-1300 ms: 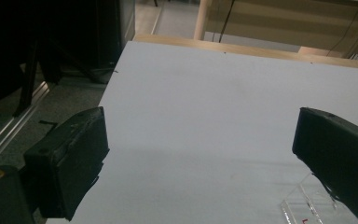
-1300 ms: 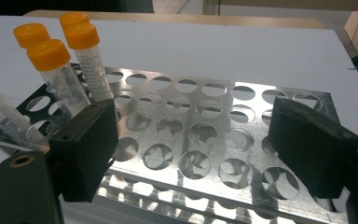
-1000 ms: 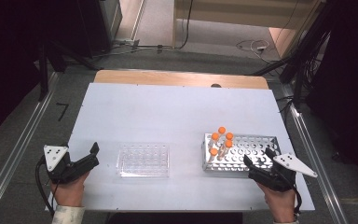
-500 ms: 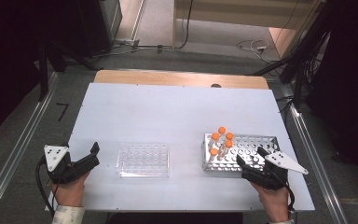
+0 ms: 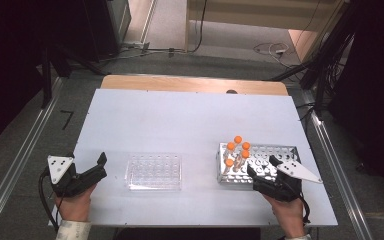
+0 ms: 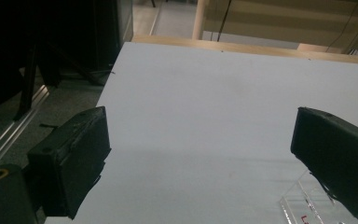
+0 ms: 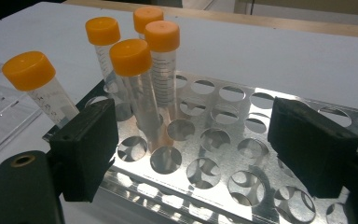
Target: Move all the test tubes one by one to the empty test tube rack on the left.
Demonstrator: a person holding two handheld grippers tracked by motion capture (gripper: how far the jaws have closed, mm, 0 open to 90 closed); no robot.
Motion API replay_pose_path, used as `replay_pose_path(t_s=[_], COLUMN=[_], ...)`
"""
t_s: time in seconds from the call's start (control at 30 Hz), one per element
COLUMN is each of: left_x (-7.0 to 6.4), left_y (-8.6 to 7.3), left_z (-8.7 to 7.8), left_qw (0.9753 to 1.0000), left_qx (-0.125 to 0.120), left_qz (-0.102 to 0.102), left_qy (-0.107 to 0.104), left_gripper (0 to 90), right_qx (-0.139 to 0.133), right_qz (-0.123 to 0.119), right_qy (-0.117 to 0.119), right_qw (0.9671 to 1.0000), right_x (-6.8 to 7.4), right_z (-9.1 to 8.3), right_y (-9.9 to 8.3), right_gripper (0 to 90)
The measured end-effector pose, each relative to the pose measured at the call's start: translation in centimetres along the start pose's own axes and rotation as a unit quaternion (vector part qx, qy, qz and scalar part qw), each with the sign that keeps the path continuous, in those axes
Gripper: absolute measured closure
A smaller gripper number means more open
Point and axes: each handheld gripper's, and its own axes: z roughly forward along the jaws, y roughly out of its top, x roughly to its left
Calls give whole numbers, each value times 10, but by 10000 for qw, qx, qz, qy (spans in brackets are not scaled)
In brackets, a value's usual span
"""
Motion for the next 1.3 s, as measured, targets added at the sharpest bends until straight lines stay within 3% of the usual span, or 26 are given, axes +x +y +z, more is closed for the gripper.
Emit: replay_pose_path(t_s=[0.7, 1.3], left_x=[0, -1], left_y=[0, 0], left_z=[0, 0], left_qw=[10000, 10000], left_qx=[-43, -21], left_qz=[-15, -1], left_qy=[33, 58], left_gripper=[47, 47], right_qx=[44, 31], right_qz=[-159, -224], right_qy=[175, 83], right_qw=[9997, 9997], right_x=[16, 23], right_z=[15, 26], right_y=[4, 2], right_gripper=[209, 534])
